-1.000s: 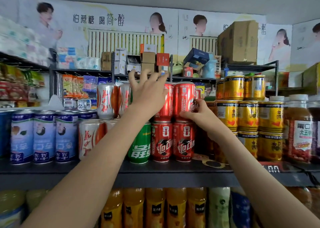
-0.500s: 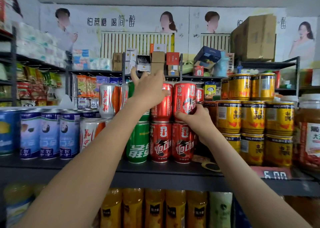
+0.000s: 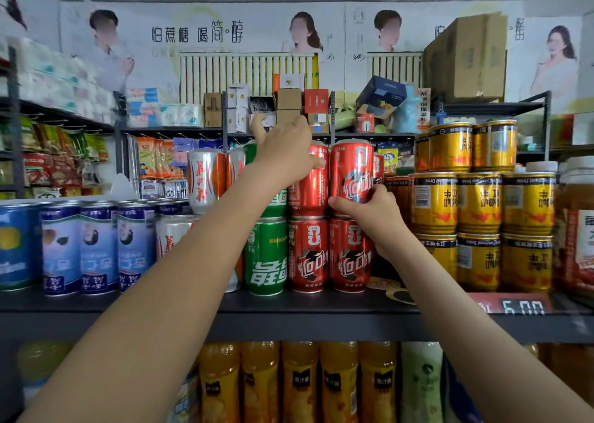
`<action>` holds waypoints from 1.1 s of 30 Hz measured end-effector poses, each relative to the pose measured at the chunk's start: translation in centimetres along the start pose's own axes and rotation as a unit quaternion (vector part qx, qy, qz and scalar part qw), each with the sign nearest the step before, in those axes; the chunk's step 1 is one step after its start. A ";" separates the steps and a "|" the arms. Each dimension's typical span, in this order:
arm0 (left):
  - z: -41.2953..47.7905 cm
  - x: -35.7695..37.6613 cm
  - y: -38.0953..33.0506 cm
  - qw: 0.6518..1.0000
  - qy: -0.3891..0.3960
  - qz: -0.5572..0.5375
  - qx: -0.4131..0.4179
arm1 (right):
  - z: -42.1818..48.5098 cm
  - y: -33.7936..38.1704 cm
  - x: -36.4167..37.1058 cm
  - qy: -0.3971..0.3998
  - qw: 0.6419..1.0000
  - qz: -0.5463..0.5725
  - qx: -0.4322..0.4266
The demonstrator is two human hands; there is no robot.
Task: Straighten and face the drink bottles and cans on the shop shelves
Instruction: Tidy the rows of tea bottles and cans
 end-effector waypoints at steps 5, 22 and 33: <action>0.2 -0.3 0.3 0.999 0.027 -0.015 0.021 | -0.3 0.1 0.2 -0.008 1.000 -0.009 0.004; 0.1 -0.2 0.6 0.999 0.041 -0.023 -0.003 | -1.3 0.3 0.3 0.013 0.999 0.039 0.000; 1.1 0.2 0.6 0.997 0.054 0.048 -0.022 | -0.9 0.1 0.1 0.006 0.999 0.028 -0.015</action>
Point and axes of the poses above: each hand's wrist, its own z-axis towards the middle knuckle, its own x-axis out of the palm, y = z × x, the point moved 4 cm from there along z, towards the middle knuckle, and after that the axes turned 2 degrees about -z, right-handed, at the moved point
